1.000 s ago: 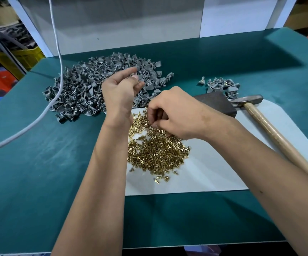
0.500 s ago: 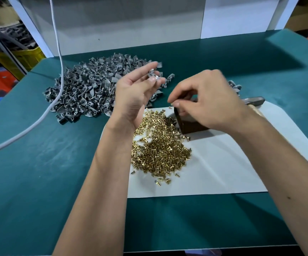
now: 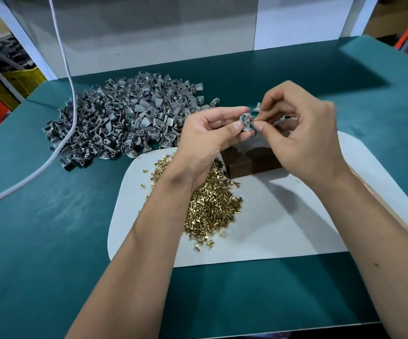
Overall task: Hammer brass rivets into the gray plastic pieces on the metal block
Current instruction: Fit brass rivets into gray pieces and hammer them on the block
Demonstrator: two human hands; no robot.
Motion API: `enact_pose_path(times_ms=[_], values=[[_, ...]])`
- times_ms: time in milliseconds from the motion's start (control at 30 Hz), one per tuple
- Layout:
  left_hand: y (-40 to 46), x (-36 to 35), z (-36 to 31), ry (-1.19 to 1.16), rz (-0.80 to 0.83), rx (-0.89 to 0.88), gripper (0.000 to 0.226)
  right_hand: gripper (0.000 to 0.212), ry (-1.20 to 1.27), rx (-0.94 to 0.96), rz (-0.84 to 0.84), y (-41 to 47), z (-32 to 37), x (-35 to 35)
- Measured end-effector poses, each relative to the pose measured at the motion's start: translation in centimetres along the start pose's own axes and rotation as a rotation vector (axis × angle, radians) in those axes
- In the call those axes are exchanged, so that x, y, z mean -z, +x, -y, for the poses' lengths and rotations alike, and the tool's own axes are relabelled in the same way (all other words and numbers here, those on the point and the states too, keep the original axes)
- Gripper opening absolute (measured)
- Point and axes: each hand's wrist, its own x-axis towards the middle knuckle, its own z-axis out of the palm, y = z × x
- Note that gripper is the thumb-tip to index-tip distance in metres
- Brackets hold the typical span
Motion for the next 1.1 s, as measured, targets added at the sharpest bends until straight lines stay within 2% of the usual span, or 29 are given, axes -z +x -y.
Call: enact_pose_path(times_ms=[500,1100], values=[[0.0,0.1,0.2,-0.002,0.029,-0.013,0.032,0.021,0.005,0.031,-0.04,-0.2,-0.5,-0.3],[-0.1,-0.4,0.1,0.041,-0.01,-0.037,0.023,0.023,0.052,-0.051,-0.012,-0.4,0.5,-0.6]])
